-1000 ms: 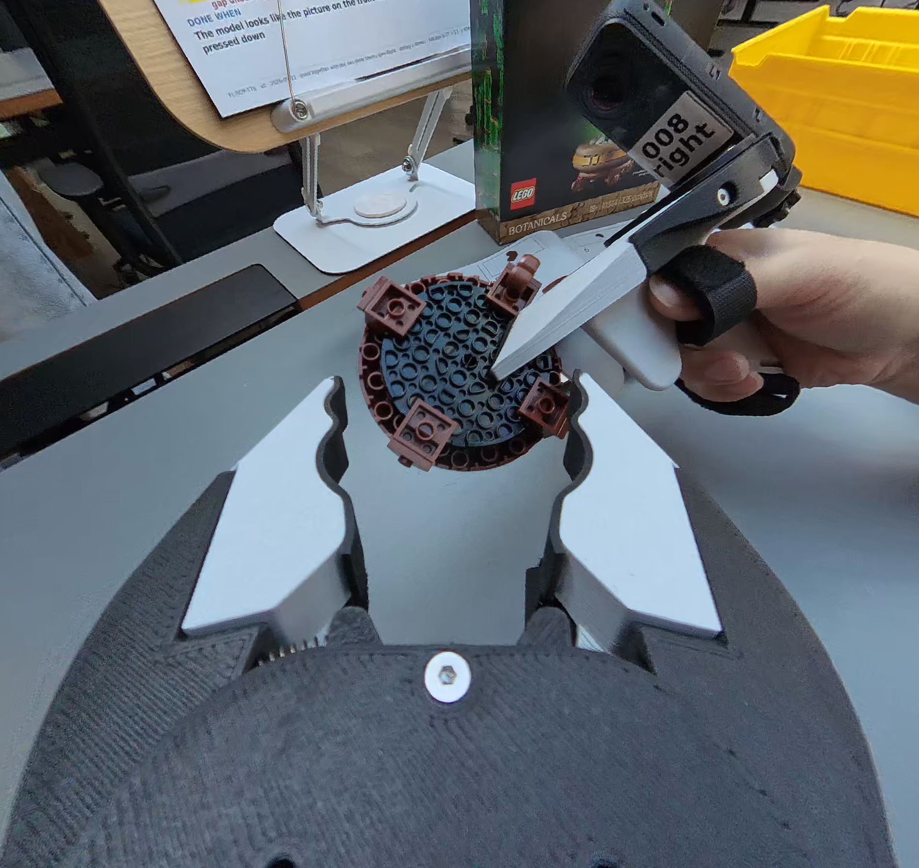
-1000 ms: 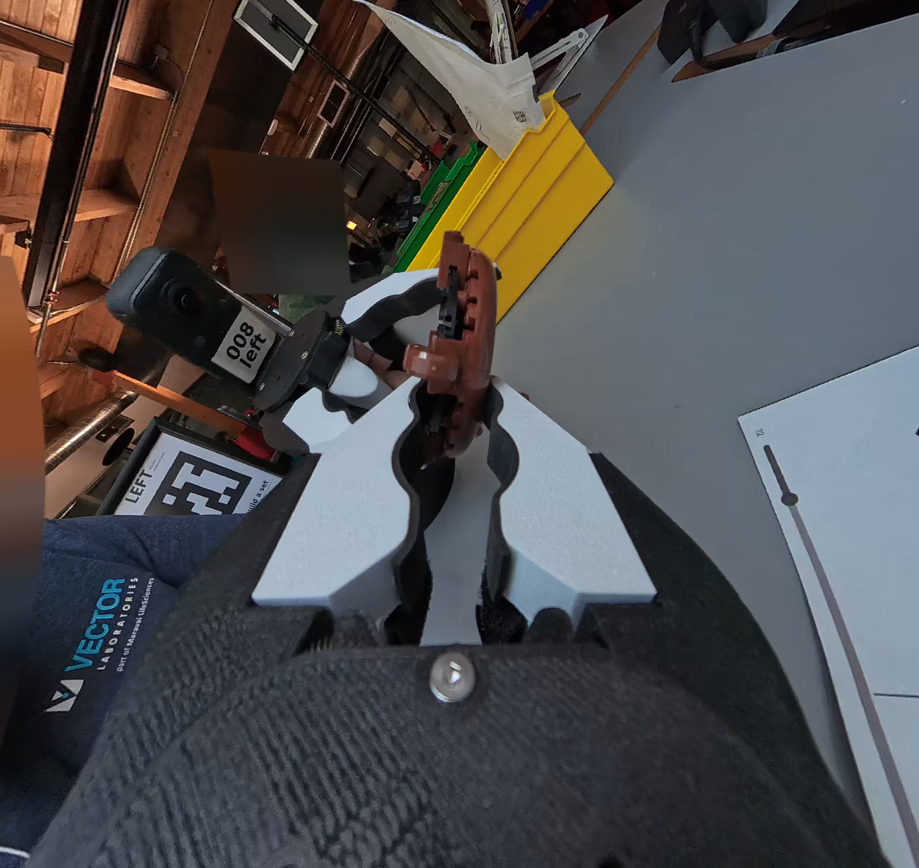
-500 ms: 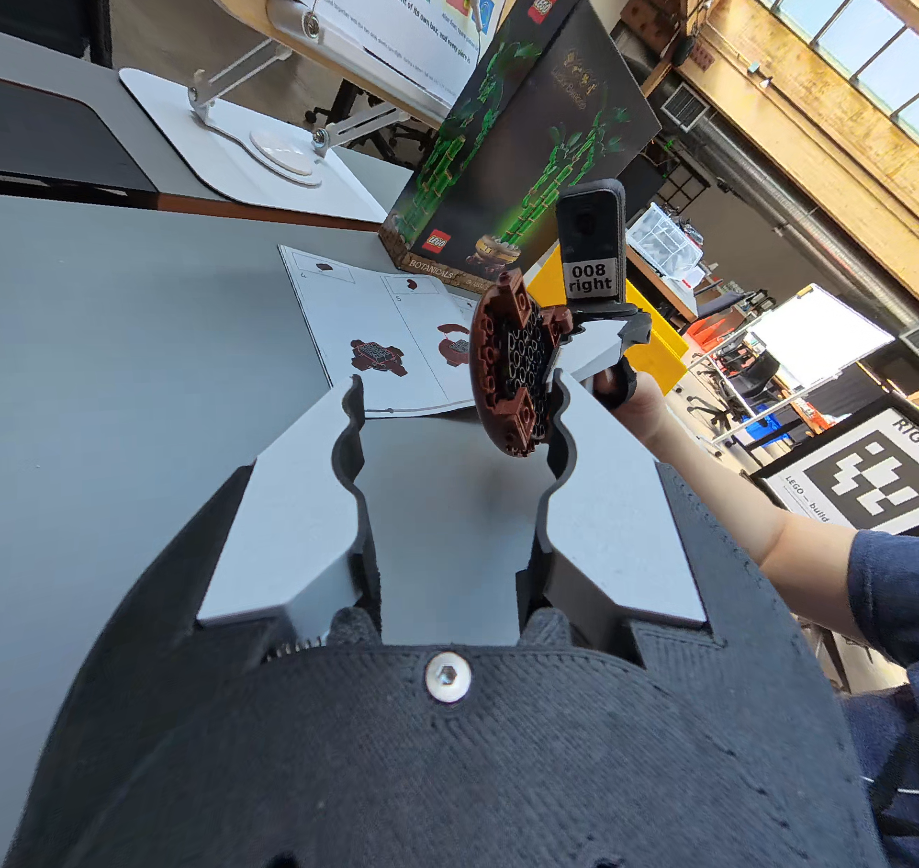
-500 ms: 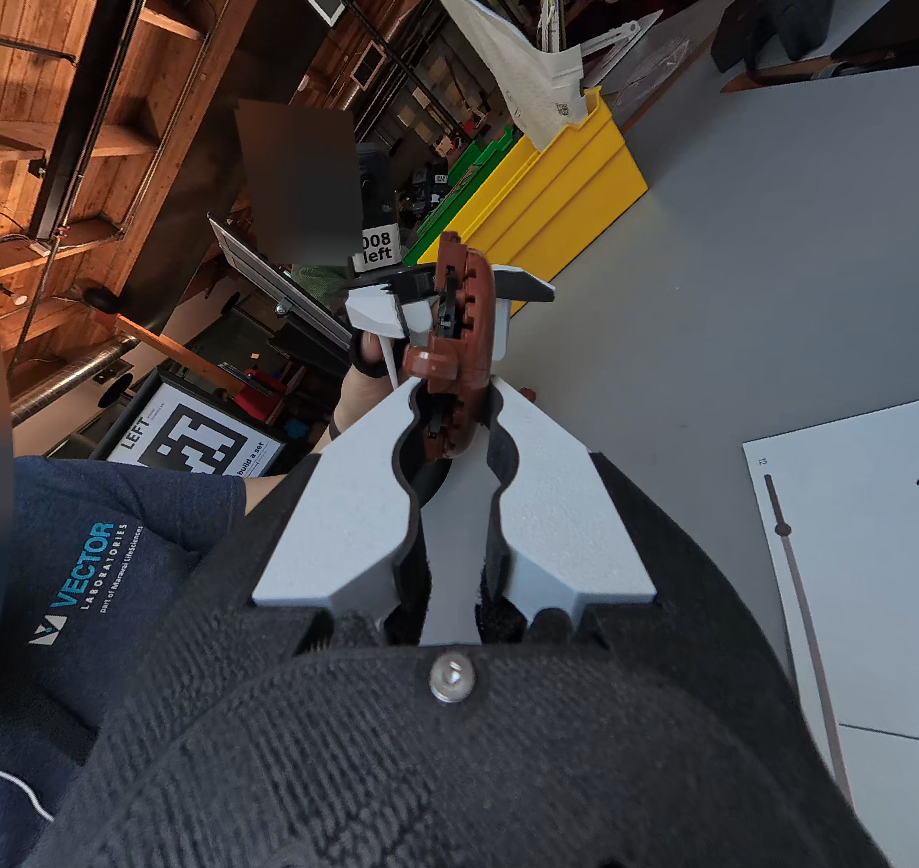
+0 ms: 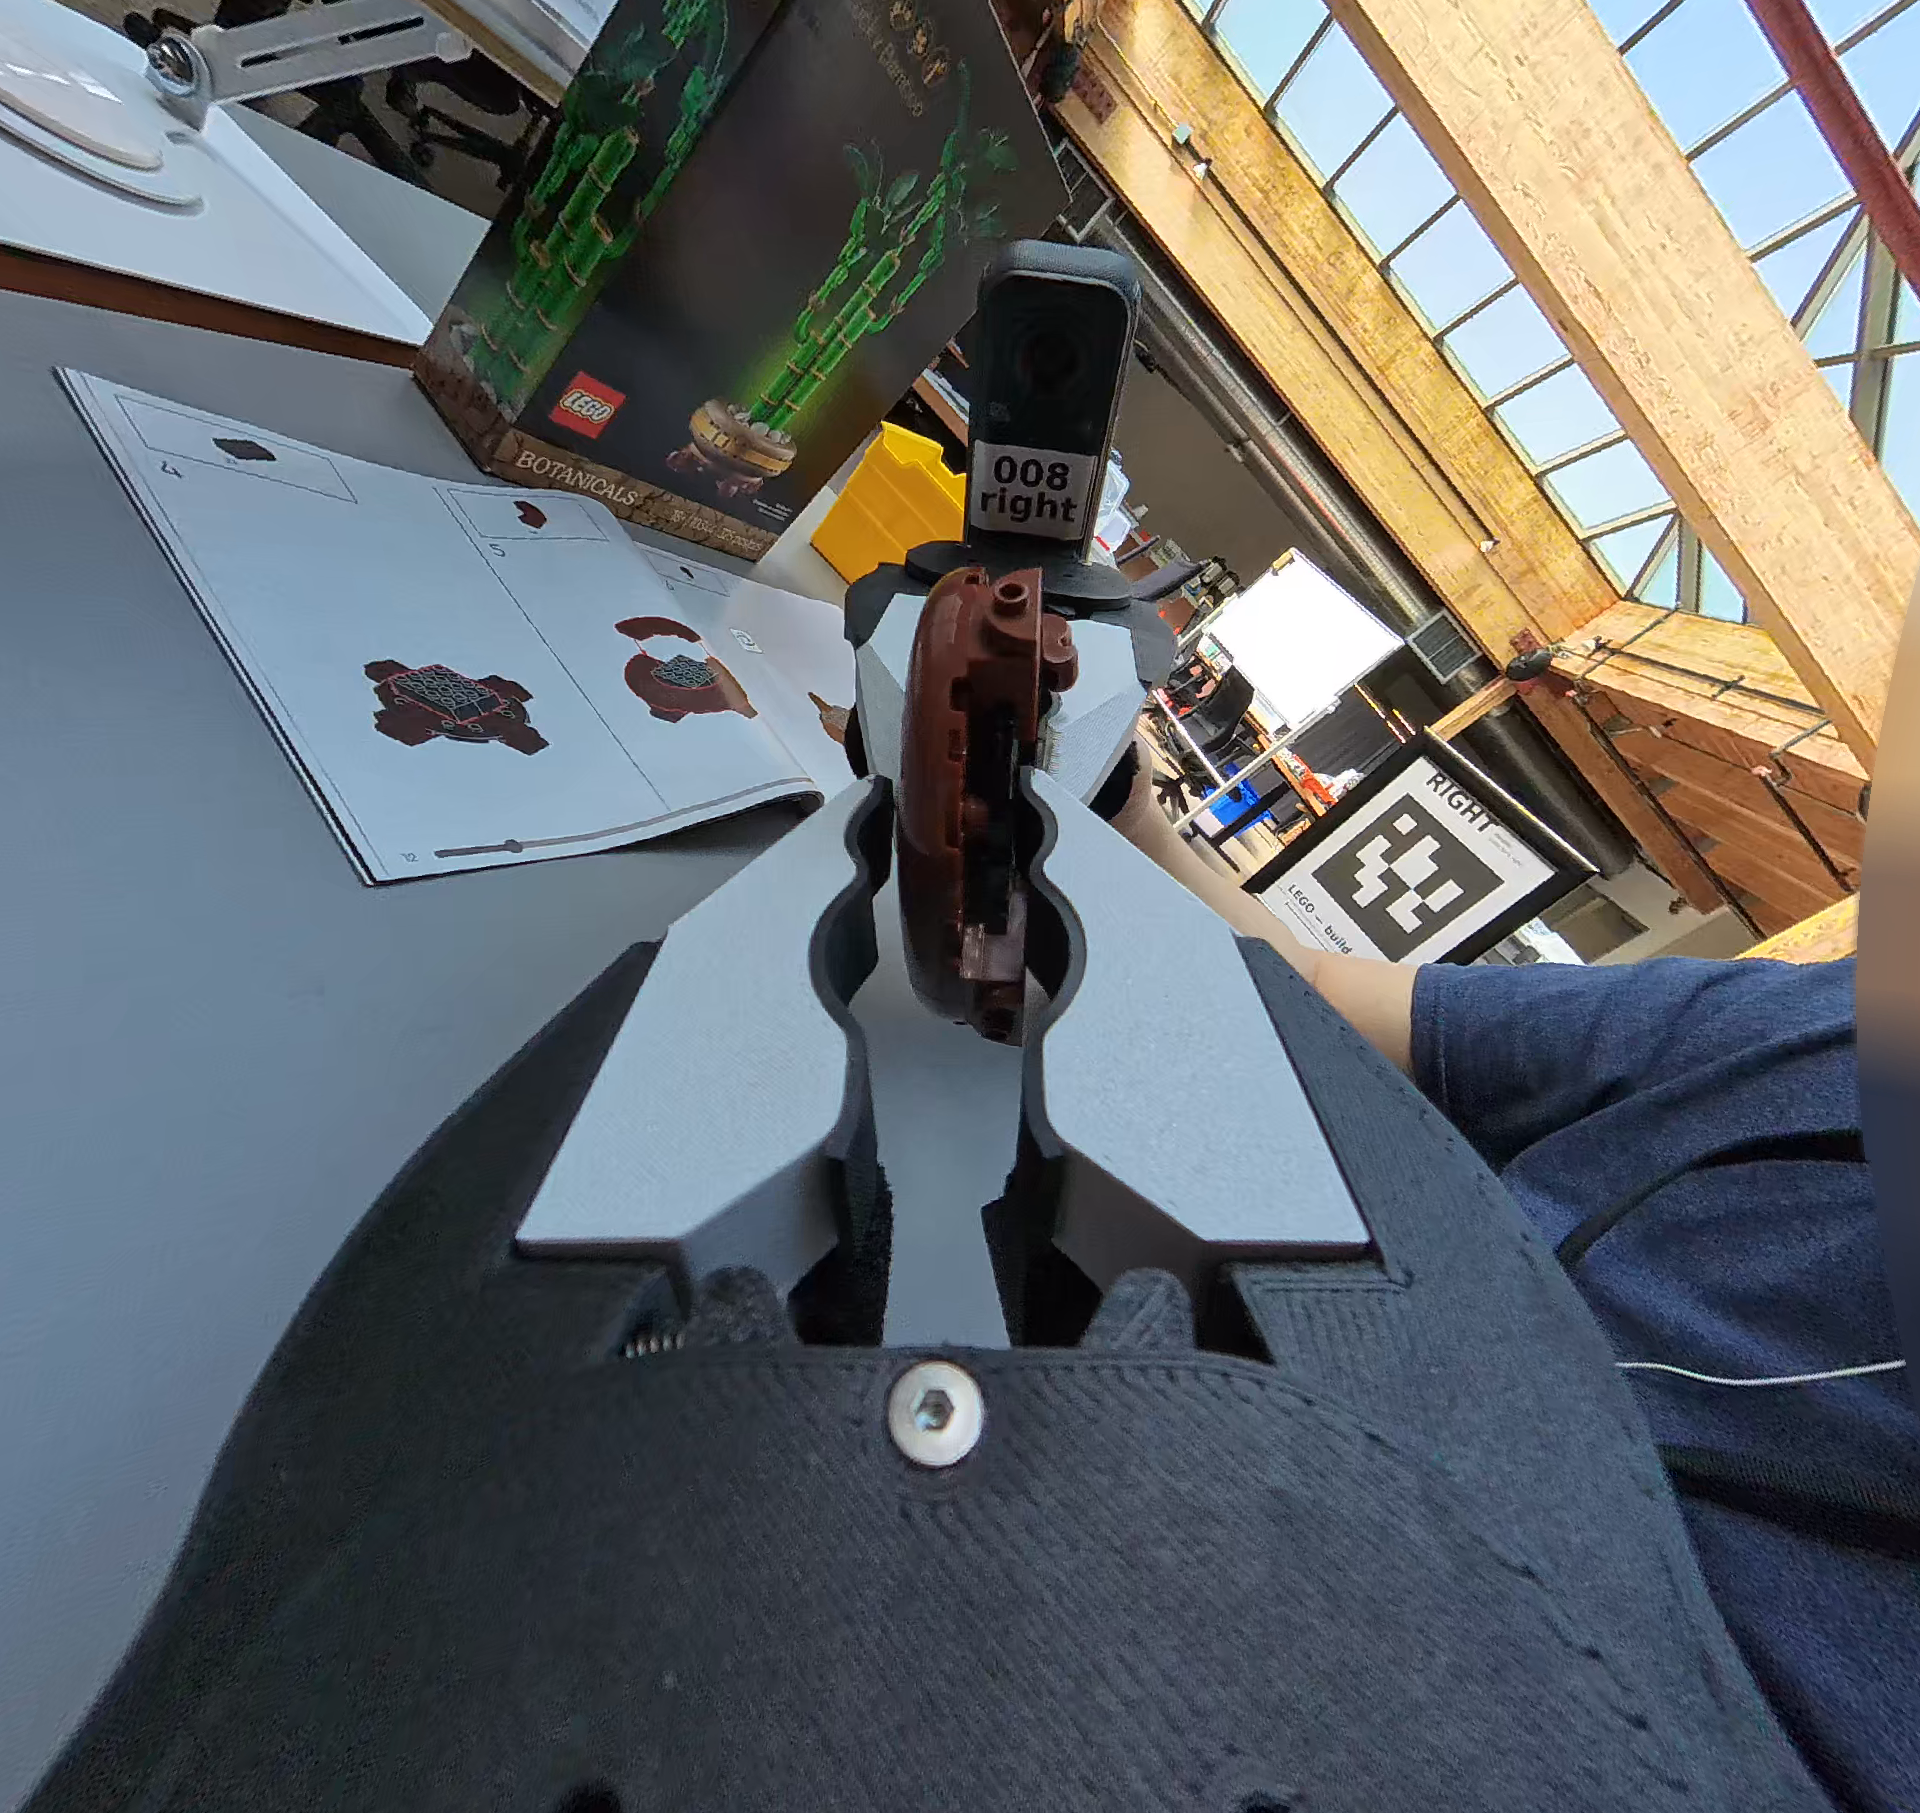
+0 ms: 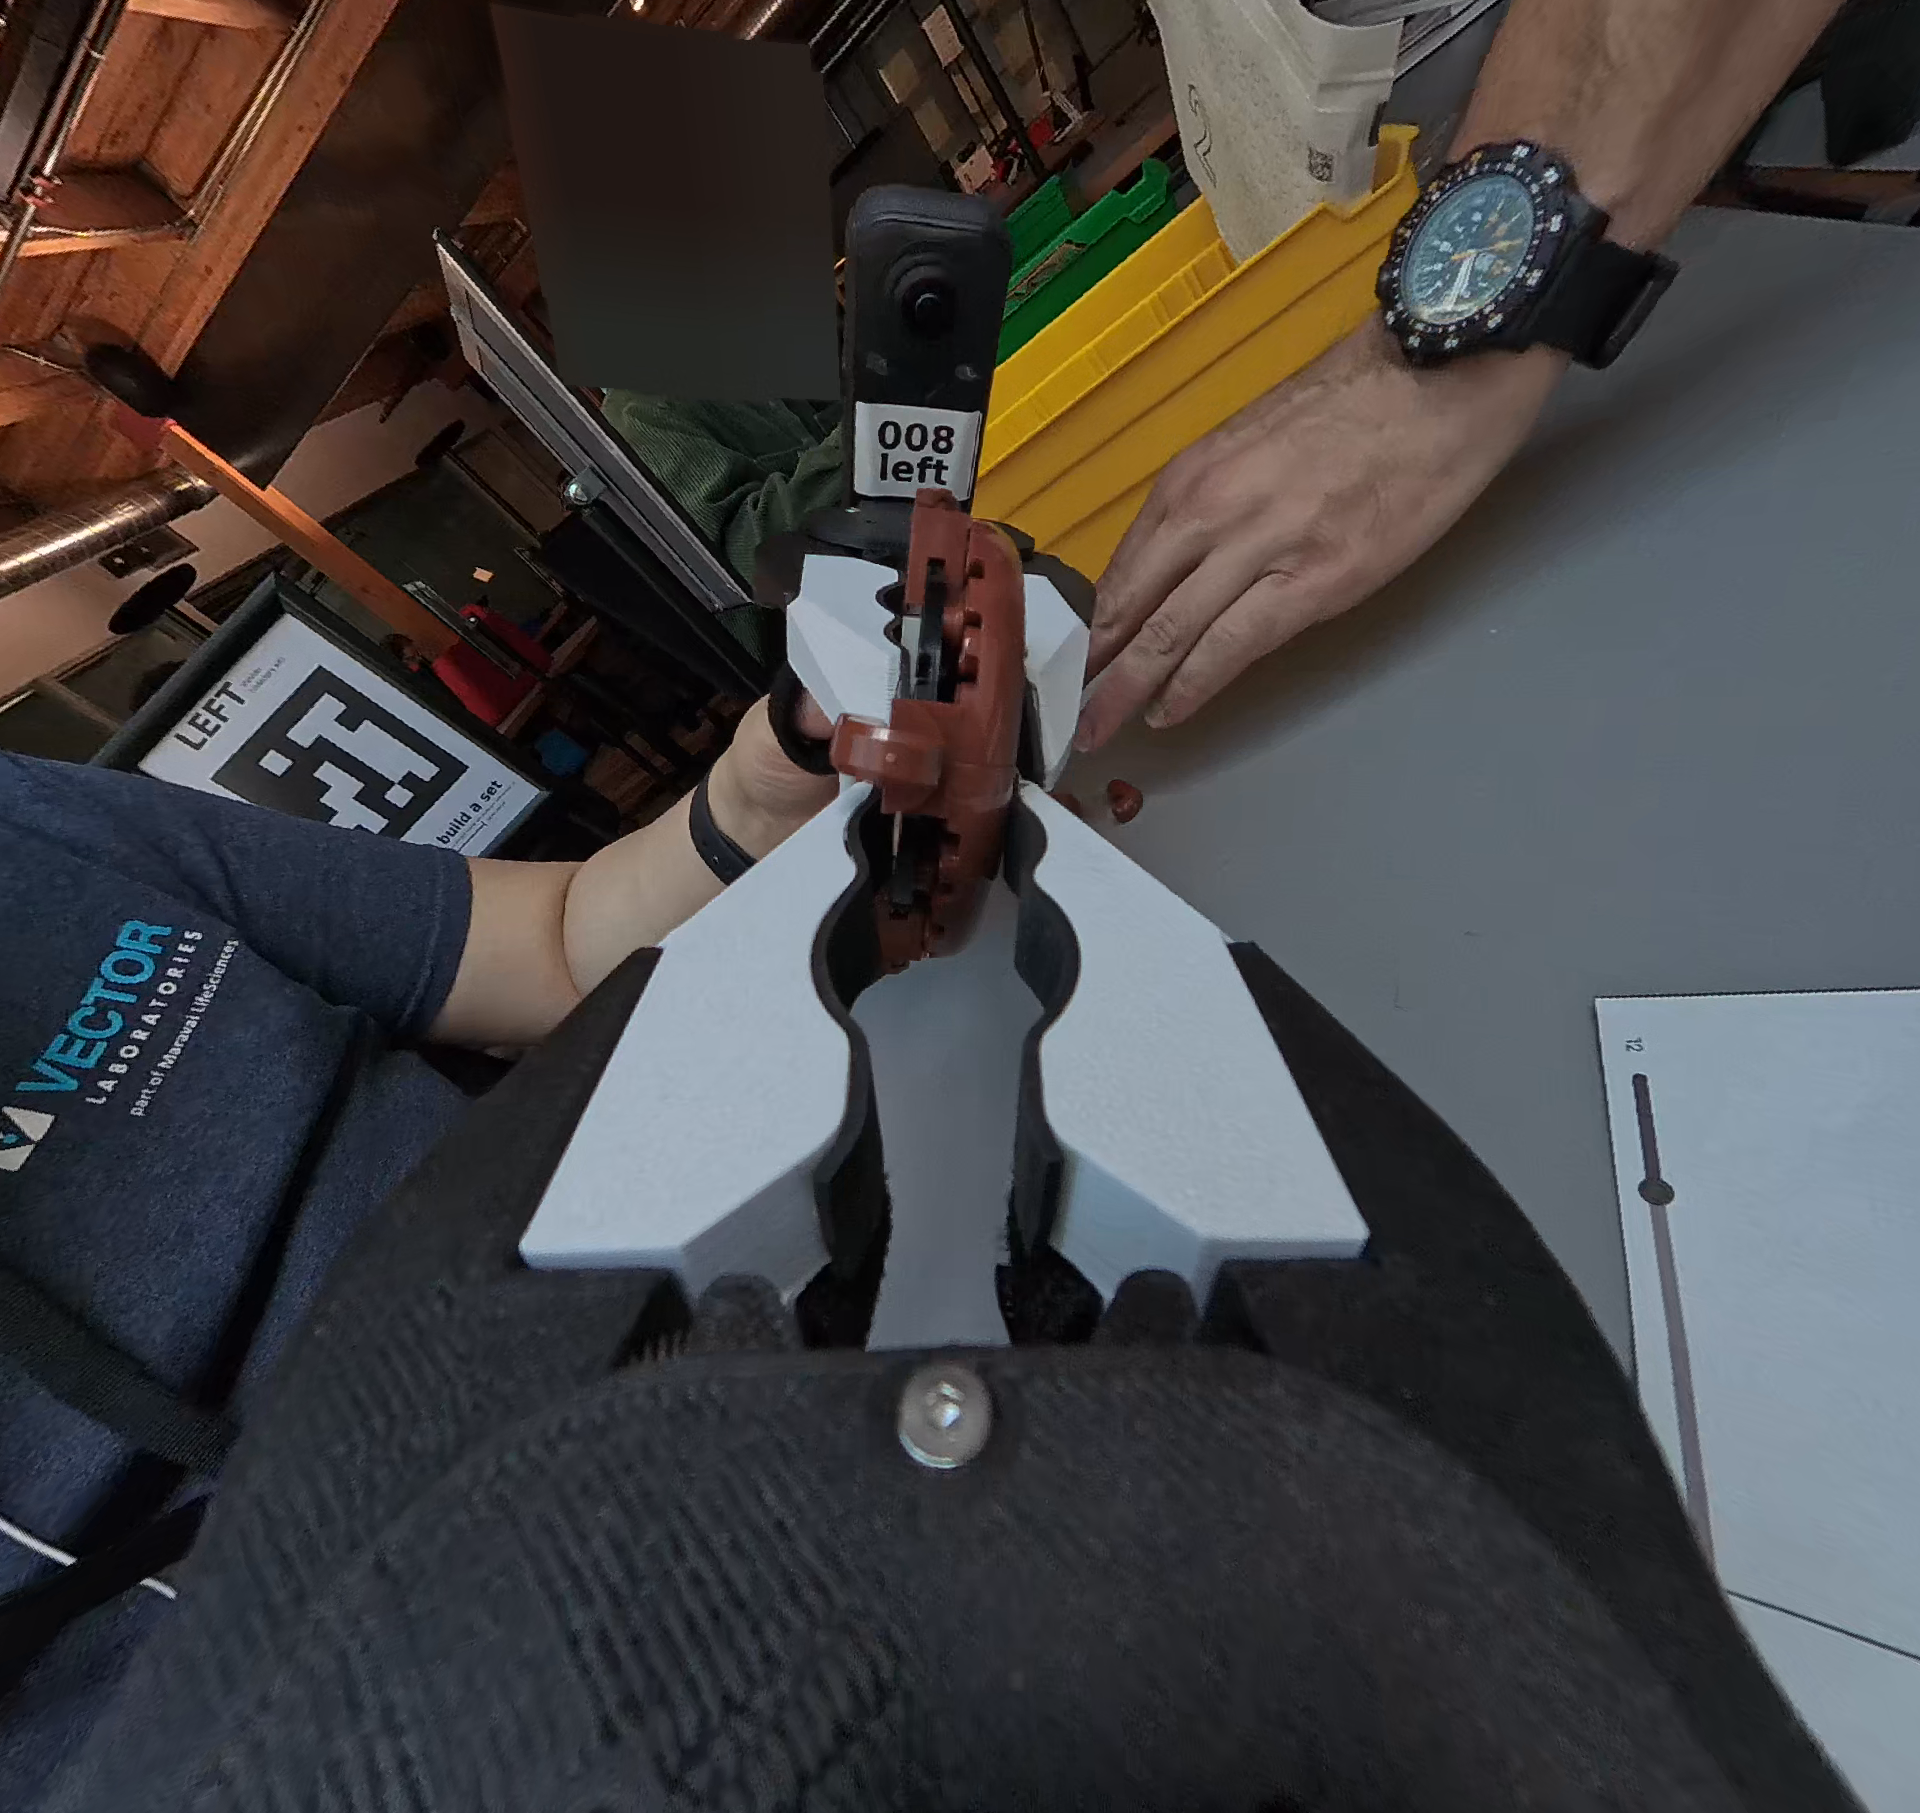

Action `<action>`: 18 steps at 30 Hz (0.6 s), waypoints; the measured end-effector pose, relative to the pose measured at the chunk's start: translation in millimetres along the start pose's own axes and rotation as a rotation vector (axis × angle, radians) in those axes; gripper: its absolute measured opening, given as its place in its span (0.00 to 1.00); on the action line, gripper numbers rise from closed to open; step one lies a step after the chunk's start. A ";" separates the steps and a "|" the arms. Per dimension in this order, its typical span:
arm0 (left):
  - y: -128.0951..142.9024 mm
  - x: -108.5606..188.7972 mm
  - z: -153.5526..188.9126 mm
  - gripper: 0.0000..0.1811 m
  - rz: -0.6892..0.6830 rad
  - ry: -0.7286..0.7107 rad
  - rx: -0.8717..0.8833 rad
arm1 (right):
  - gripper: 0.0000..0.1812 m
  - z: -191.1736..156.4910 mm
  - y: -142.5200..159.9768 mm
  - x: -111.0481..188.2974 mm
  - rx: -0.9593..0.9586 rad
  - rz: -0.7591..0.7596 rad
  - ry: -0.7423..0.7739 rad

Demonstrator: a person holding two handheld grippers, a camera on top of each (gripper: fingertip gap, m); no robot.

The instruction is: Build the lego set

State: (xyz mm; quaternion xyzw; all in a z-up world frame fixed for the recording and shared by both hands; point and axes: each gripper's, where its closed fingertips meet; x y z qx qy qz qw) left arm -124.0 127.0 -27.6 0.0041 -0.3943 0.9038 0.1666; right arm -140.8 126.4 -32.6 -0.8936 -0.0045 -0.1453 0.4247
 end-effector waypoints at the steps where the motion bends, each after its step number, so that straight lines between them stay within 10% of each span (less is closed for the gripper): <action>1: -1.5 0.4 0.8 0.11 0.009 -0.010 -0.007 | 0.11 -0.6 -1.4 1.1 0.011 0.005 0.006; 18: -11.1 7.4 1.3 0.09 0.074 -0.076 -0.039 | 0.17 10.3 -3.4 14.8 0.012 -0.070 0.200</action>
Point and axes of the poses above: each gripper's, where its closed fingertips meet, x back along the fingers, y out of its underside, z = x × y across the jaws, and after that the axes turned 13 degrees about -z, right-handed
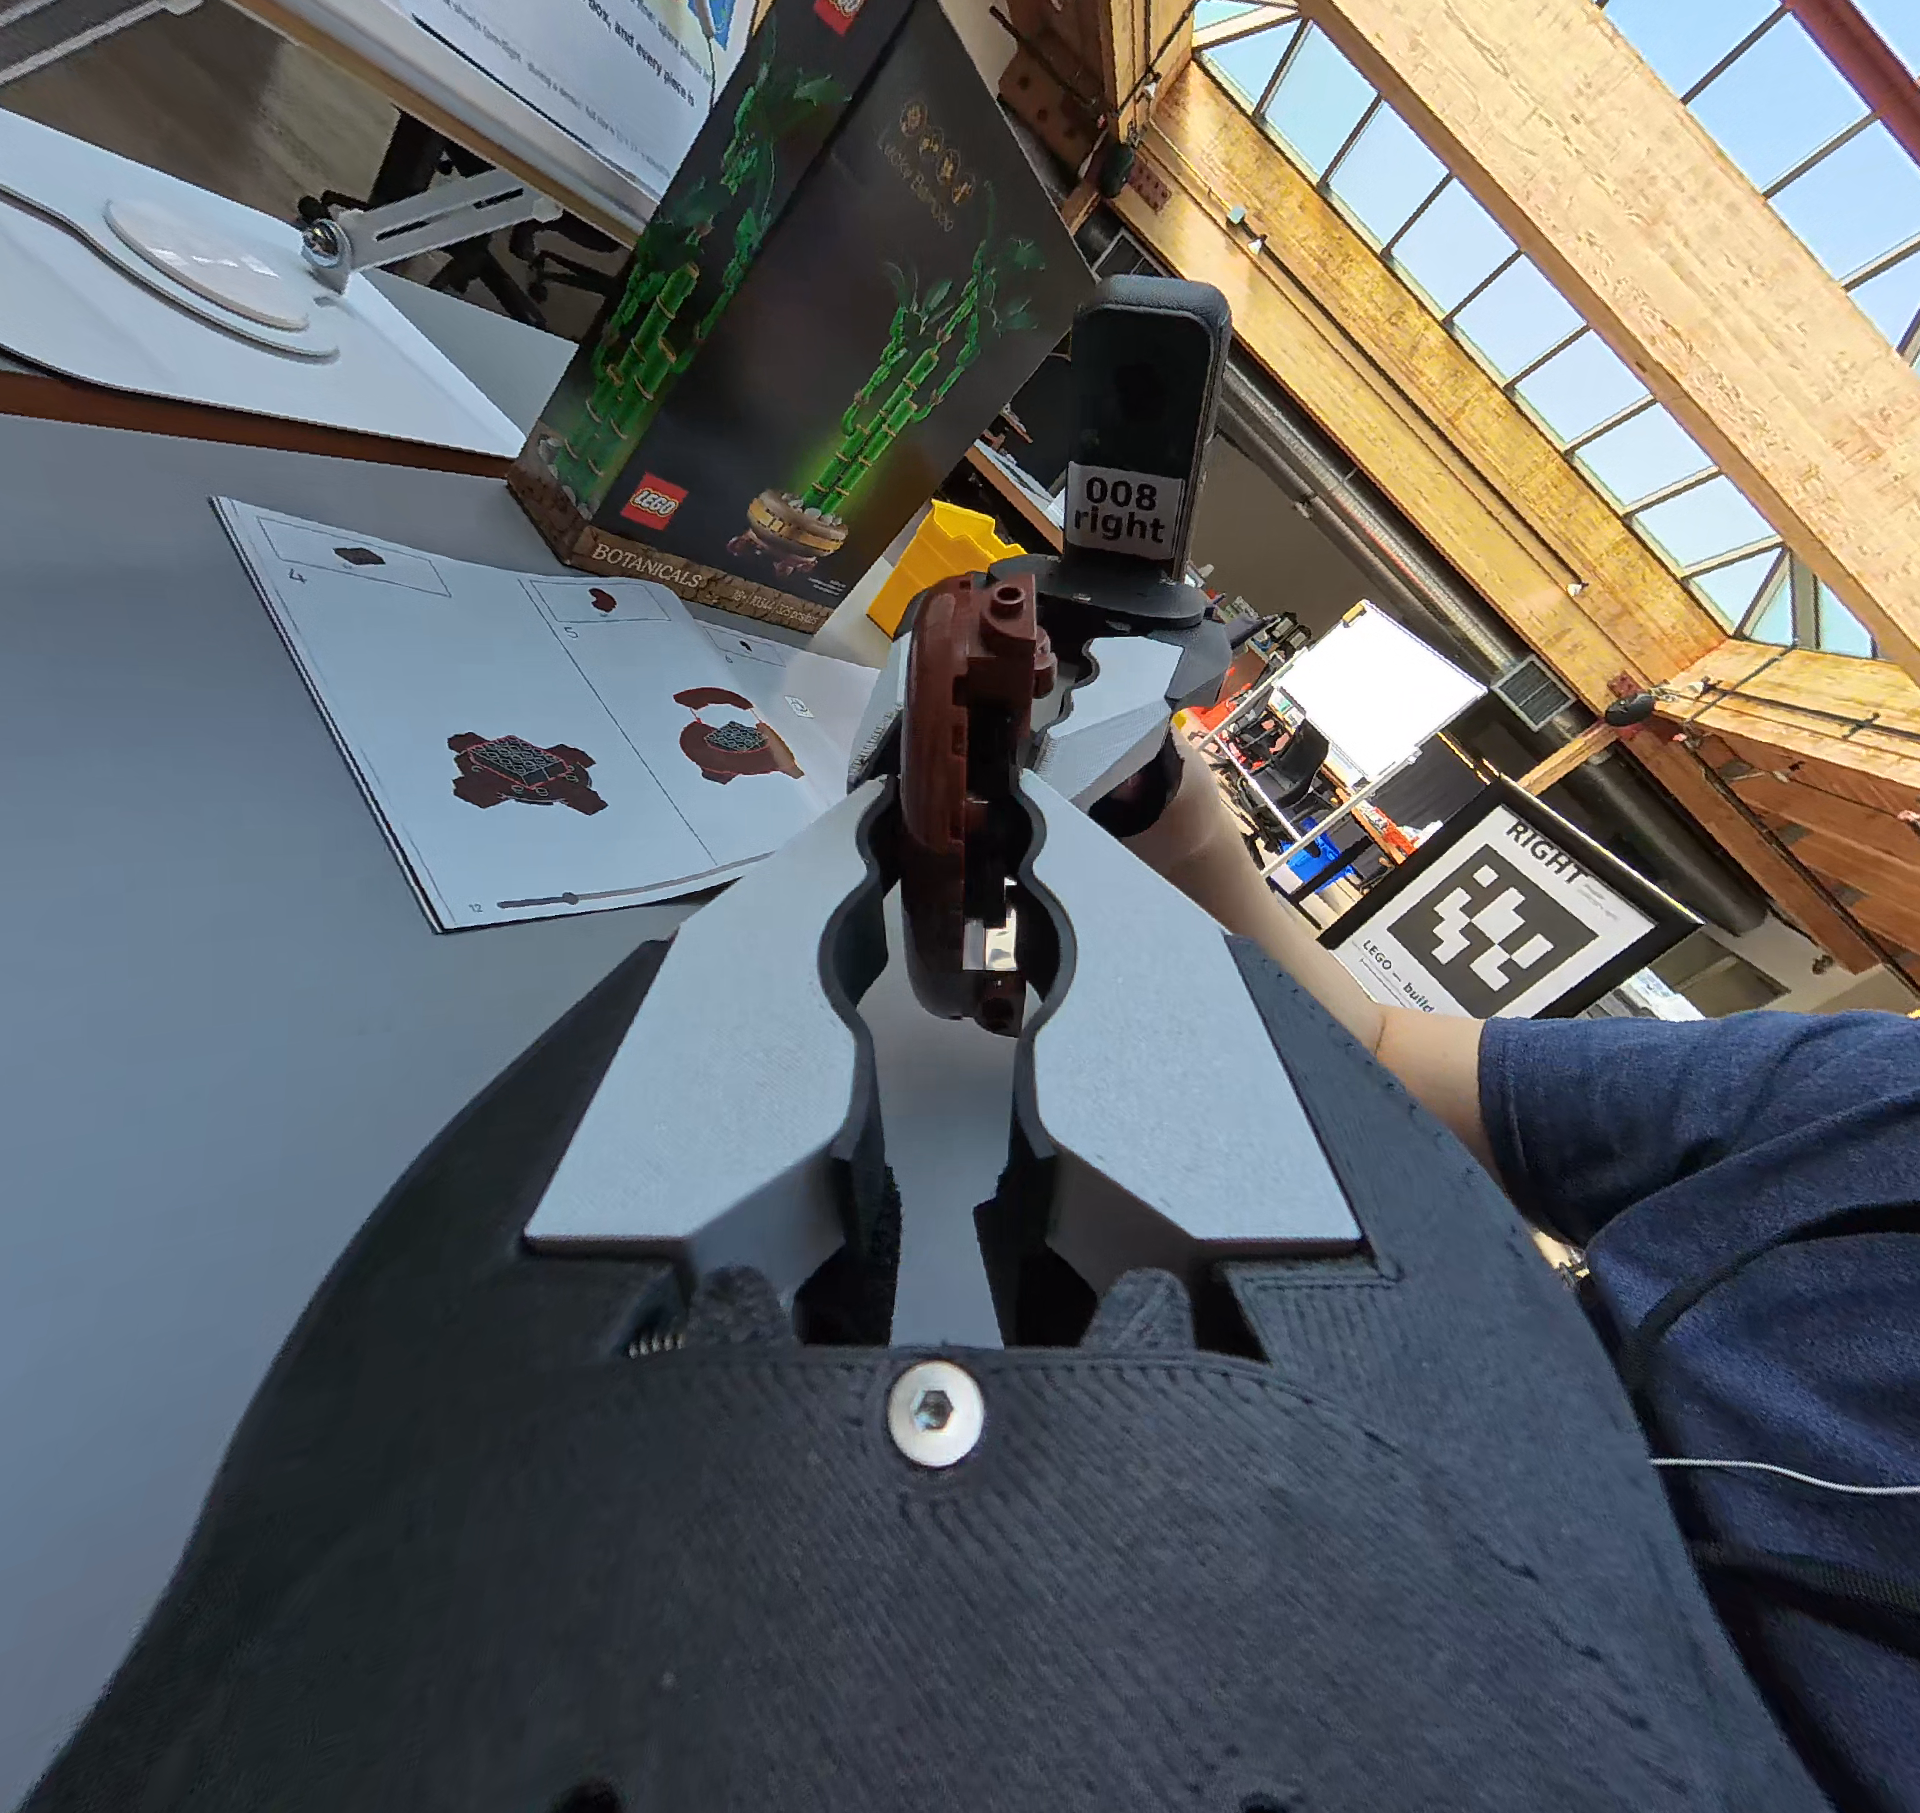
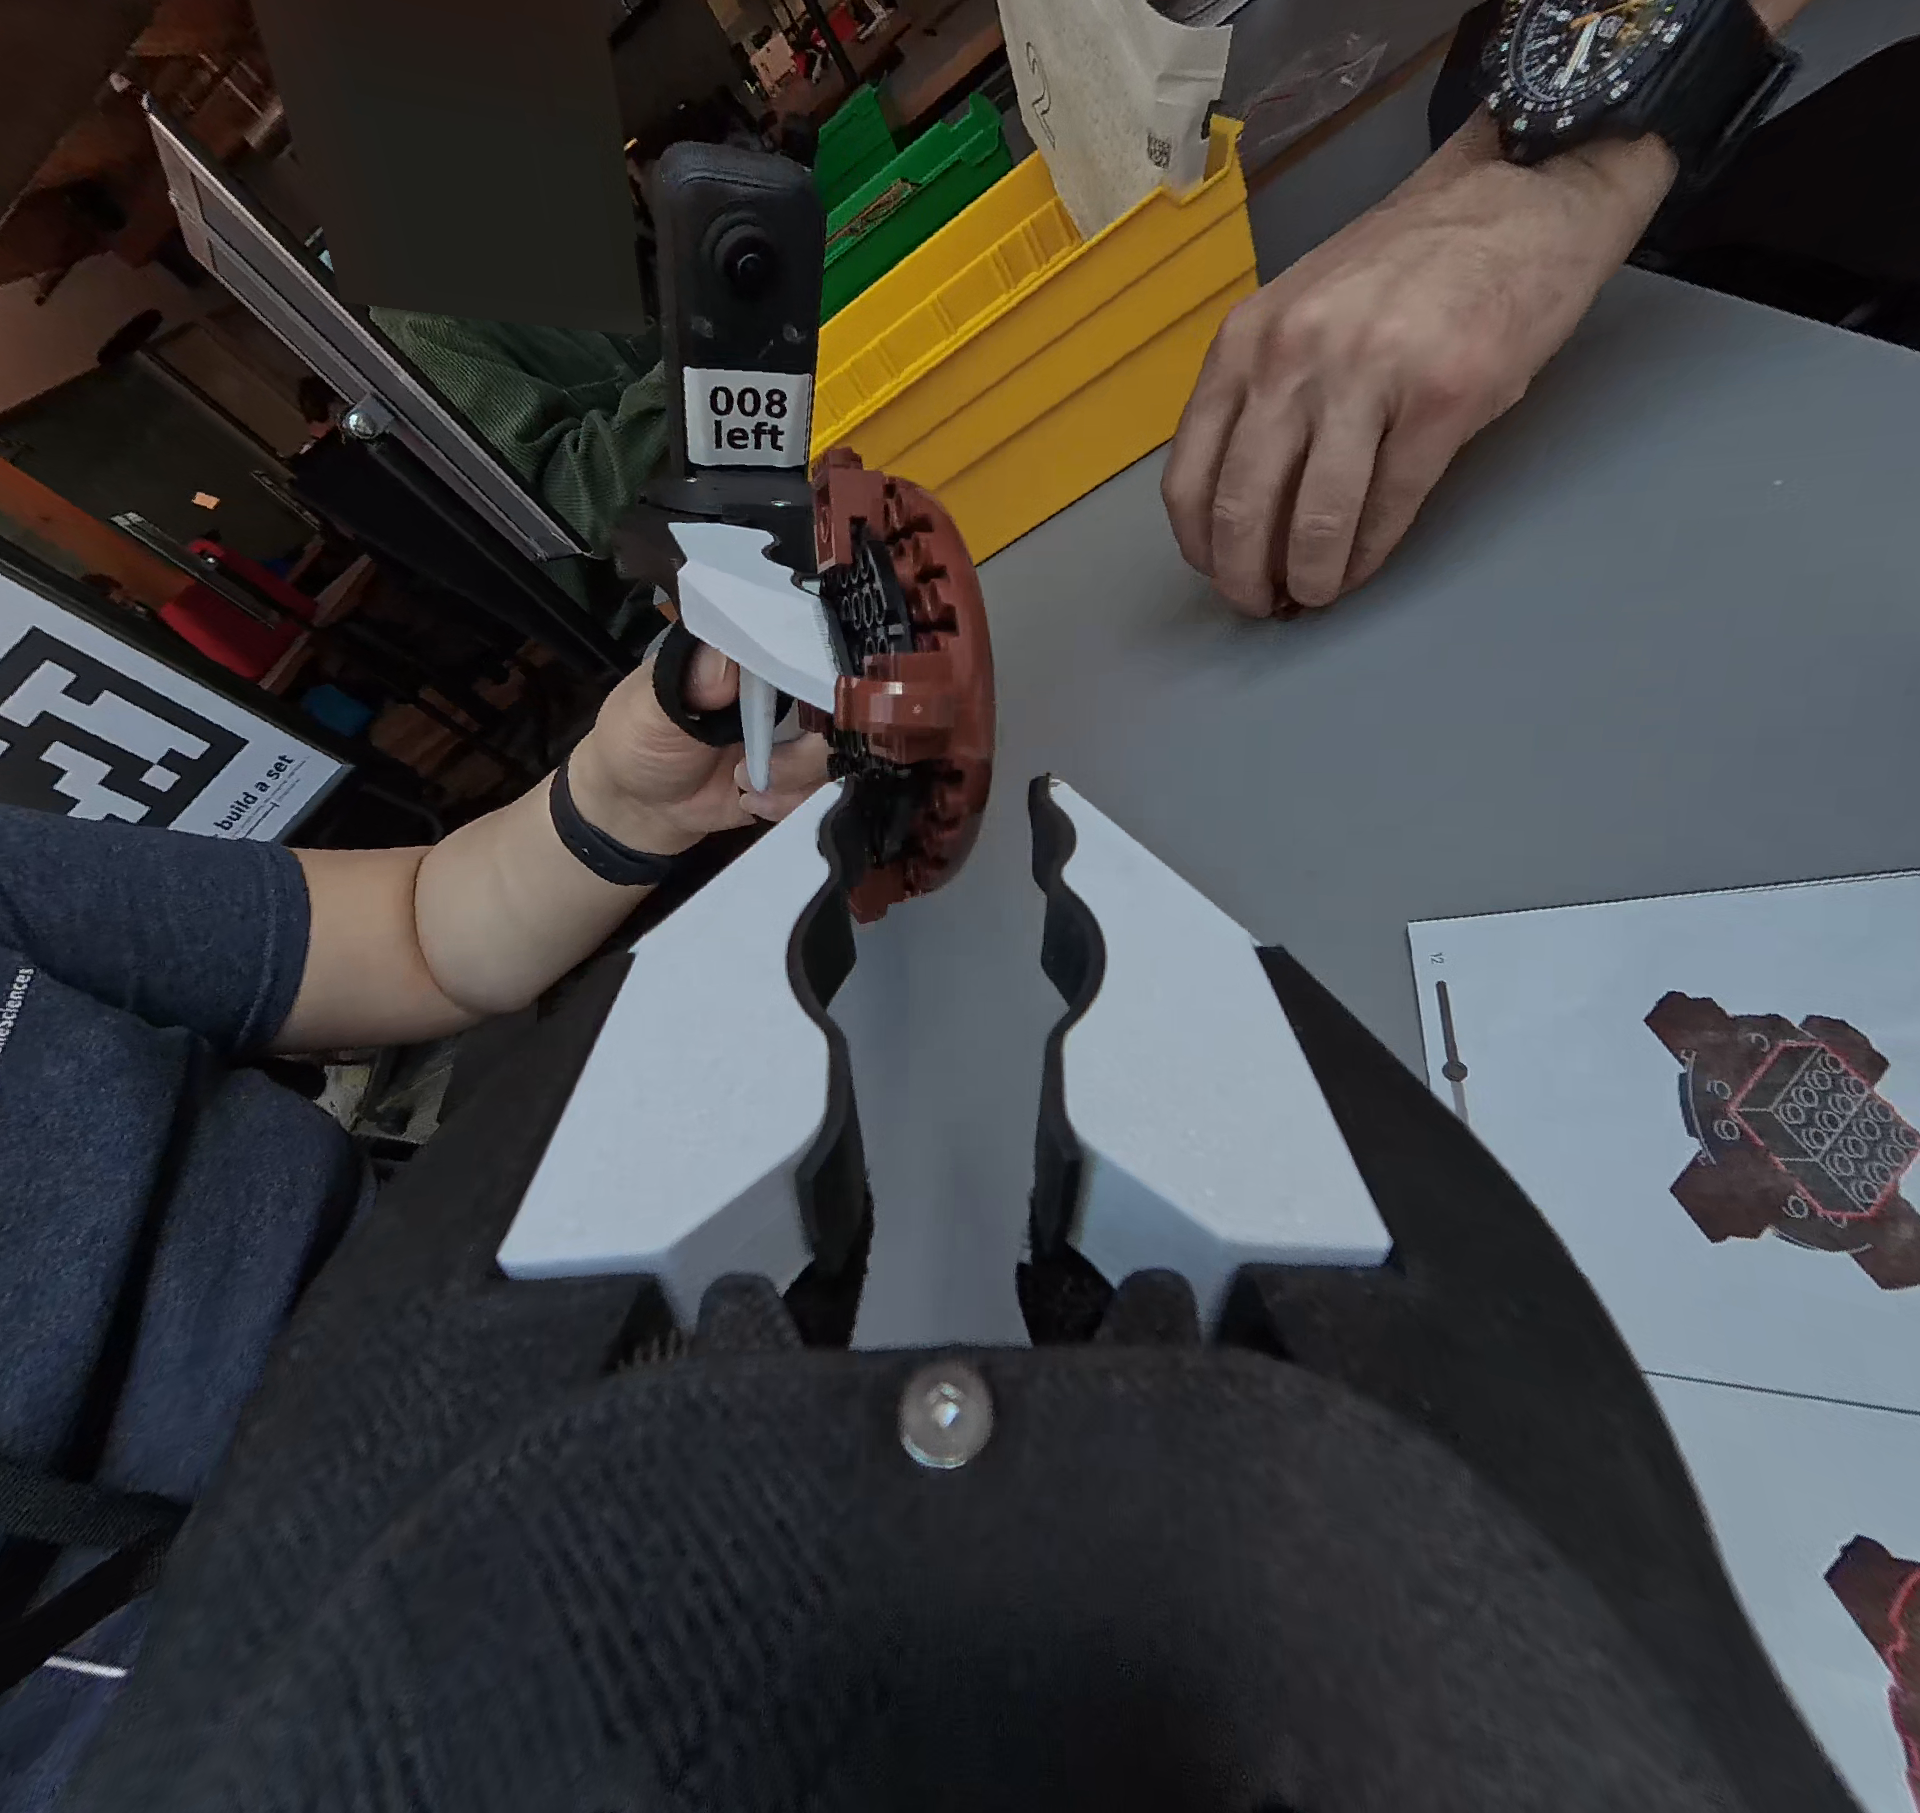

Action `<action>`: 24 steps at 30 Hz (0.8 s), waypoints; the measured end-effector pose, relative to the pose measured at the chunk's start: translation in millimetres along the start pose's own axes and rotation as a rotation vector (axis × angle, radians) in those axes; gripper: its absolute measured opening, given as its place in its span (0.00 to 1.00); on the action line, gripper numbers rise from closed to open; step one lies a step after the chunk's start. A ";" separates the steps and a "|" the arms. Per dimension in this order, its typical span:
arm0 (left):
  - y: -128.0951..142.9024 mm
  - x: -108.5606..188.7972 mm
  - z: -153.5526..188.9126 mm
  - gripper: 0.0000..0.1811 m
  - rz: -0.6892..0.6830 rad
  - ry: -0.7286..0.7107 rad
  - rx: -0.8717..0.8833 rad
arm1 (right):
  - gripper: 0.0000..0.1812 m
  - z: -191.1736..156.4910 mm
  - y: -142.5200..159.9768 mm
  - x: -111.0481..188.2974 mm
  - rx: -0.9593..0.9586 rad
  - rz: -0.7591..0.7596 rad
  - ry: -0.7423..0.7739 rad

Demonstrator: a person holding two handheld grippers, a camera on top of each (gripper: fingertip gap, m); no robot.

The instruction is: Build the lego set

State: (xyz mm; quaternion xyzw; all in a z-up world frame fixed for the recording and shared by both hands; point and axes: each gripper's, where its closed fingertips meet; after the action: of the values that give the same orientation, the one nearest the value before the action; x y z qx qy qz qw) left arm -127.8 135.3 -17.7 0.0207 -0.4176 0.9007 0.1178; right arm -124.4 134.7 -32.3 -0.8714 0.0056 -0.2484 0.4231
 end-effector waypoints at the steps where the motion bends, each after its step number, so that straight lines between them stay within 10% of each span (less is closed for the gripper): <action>1: -0.7 0.3 0.1 0.09 0.006 0.000 0.003 | 0.19 0.6 -2.5 3.1 0.006 0.014 0.008; 7: -5.3 6.4 -10.6 0.09 0.075 -0.018 0.076 | 0.22 1.3 -37.3 32.9 0.253 0.279 0.294; 24: -11.9 7.5 -5.2 0.09 0.162 -0.009 0.090 | 0.16 -0.8 -40.7 19.2 0.520 0.284 0.753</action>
State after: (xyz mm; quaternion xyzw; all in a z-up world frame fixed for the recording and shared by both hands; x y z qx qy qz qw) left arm -132.0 148.1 -11.2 -0.0037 -0.3774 0.9251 0.0415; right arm -116.1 156.0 6.4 -0.5766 0.2151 -0.4798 0.6254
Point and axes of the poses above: each gripper's, where its closed fingertips meet, x back along the fingers, y out of its underside, z = x × y across the jaws, and after that the axes turned 13 degrees about -z, right-handed
